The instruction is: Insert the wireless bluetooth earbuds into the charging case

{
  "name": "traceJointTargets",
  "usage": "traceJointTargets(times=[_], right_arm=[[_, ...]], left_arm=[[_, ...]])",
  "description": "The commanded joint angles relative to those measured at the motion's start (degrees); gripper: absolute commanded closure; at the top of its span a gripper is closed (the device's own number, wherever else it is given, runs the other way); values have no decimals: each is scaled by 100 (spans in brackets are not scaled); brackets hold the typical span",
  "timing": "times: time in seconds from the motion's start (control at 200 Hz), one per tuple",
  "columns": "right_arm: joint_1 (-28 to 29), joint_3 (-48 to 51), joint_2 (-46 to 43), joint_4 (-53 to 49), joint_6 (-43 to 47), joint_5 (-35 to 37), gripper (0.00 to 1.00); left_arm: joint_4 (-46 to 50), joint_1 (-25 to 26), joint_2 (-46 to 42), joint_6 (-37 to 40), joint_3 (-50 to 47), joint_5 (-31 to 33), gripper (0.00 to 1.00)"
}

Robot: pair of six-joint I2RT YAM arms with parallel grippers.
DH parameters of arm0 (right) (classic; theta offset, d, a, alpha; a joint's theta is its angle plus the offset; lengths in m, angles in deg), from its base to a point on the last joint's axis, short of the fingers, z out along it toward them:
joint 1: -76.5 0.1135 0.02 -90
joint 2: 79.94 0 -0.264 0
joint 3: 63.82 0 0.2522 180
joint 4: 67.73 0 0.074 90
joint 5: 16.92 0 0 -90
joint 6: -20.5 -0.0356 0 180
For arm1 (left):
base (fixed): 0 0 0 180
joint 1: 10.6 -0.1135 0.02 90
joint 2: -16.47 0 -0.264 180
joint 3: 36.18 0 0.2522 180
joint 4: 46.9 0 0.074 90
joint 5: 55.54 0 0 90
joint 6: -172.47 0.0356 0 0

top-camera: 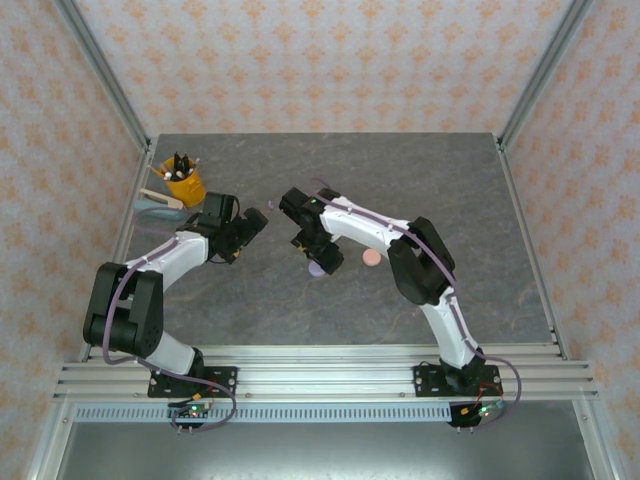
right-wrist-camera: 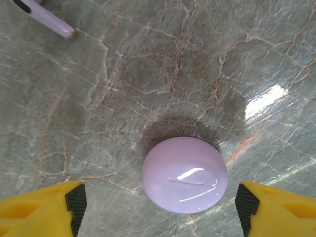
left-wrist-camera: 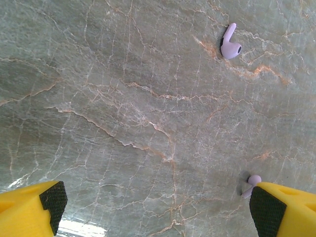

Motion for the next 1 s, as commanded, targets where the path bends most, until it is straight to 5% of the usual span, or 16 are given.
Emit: traceJointTargets(times=[0.0,0.646,0.996], right_arm=[[60,-101,101,-236,-129,7,19],[68,114,381,-14,230,-161,27],[46,247,340,-167,1535,-240,41]], left_arm=[[-171,-62,67,-109,135,-46,2],[-190,-64,111,-120,151,-81,2],[-100,-68,43,-90,181,-52,2]])
